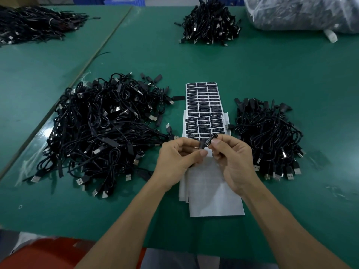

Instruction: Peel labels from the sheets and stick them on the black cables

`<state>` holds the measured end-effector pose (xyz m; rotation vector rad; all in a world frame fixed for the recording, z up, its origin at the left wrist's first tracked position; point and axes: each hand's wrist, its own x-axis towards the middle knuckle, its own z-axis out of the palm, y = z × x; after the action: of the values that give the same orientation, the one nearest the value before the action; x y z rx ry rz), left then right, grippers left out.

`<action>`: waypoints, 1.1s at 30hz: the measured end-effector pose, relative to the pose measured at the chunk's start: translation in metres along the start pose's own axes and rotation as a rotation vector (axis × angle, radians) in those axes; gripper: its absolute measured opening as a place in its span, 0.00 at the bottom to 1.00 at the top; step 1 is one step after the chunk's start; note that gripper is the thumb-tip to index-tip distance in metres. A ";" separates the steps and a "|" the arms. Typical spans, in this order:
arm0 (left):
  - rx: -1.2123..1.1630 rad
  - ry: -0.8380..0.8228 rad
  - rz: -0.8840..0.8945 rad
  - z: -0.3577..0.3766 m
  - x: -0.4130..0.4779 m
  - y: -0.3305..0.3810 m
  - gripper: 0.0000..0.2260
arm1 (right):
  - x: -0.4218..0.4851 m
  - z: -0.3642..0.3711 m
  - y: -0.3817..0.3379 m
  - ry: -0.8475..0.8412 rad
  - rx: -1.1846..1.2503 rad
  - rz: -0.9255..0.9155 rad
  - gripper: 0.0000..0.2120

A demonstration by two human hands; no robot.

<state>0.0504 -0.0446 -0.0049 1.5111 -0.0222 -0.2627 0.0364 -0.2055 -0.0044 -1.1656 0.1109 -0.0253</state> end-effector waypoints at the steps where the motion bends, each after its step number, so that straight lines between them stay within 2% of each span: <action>1: 0.005 0.013 -0.001 0.000 0.000 0.000 0.14 | 0.000 0.001 0.000 0.000 -0.043 -0.007 0.04; 5: -0.006 0.008 -0.003 -0.001 -0.002 0.001 0.17 | -0.001 0.005 0.002 0.006 -0.098 -0.030 0.05; 11: -0.048 0.016 0.008 -0.002 -0.005 0.002 0.05 | 0.000 0.002 0.002 0.015 -0.058 -0.036 0.05; 20: -0.086 -0.014 0.015 -0.005 -0.007 0.005 0.09 | -0.001 0.008 0.003 -0.014 -0.236 -0.105 0.09; 26: -0.064 -0.086 0.026 -0.009 -0.008 0.006 0.15 | -0.001 0.007 0.006 -0.012 -0.311 -0.101 0.04; 33: -0.113 -0.099 0.022 -0.013 -0.006 0.006 0.14 | -0.001 0.007 0.003 -0.072 -0.260 -0.067 0.06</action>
<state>0.0473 -0.0309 0.0007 1.3839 -0.1010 -0.3162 0.0364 -0.1978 -0.0042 -1.4279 0.0113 -0.0285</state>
